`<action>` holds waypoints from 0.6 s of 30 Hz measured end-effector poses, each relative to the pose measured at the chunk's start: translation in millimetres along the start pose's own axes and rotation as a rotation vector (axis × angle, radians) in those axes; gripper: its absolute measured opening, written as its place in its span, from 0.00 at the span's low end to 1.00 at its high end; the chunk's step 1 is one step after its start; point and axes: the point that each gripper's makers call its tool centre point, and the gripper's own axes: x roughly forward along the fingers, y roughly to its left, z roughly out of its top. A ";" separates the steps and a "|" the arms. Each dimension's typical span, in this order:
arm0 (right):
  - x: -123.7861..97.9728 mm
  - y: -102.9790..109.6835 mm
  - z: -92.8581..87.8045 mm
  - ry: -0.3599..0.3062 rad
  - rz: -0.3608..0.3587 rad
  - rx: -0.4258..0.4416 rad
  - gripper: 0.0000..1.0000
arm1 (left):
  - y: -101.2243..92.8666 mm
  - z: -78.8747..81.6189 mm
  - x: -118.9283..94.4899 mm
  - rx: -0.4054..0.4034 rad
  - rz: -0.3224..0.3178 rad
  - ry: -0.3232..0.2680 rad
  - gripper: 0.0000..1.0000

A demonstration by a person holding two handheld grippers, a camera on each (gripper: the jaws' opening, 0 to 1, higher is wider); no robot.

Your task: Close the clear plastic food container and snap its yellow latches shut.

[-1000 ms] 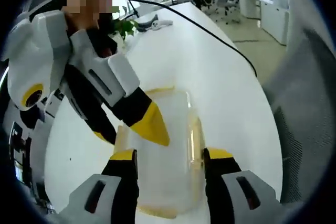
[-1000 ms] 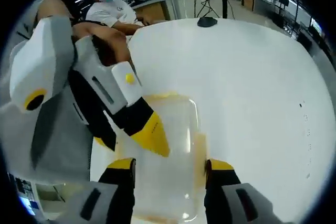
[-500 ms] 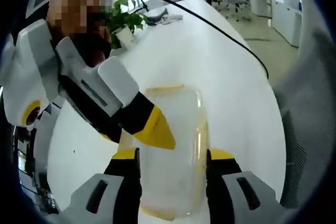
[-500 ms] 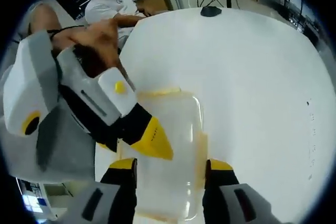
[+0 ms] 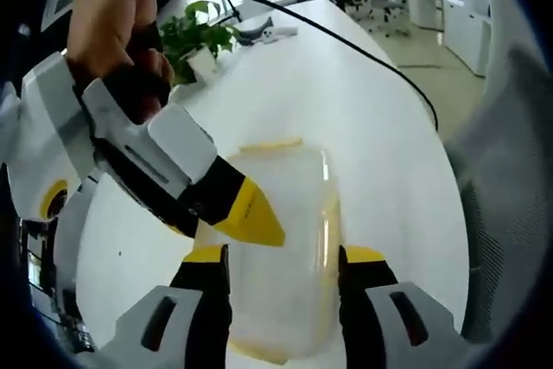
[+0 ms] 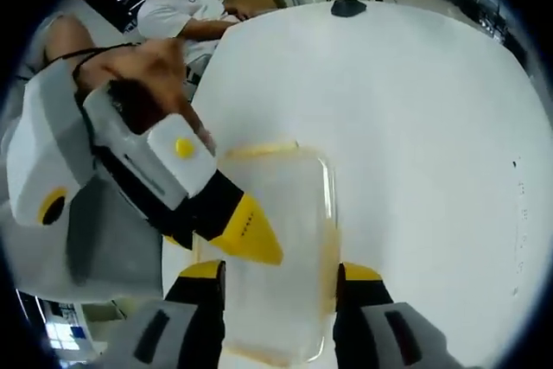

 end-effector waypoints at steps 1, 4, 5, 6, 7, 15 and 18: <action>-0.6 0.3 0.6 -0.020 -0.006 0.008 0.49 | -1.0 -0.4 -0.9 0.014 -0.005 -0.002 0.47; -1.9 1.9 1.8 -0.081 -0.028 0.004 0.50 | -0.5 0.9 -2.7 0.003 -0.025 -0.017 0.47; -2.7 2.4 2.7 -0.105 -0.041 -0.004 0.50 | -1.5 3.9 -3.1 -0.044 -0.041 -0.035 0.47; -3.7 2.9 2.3 -0.114 -0.053 -0.004 0.49 | -0.3 4.3 -3.6 -0.064 -0.045 -0.039 0.47; -4.5 2.6 3.2 -0.126 -0.074 -0.010 0.49 | 1.5 3.7 -4.1 -0.054 -0.048 -0.037 0.47; -18.9 15.5 10.7 -0.217 -0.144 -0.058 0.54 | 2.8 4.9 -15.9 -0.156 -0.091 -0.068 0.50; -19.3 19.4 4.5 -0.218 -0.185 -0.078 0.58 | 12.1 1.5 -22.0 -0.157 -0.096 -0.073 0.55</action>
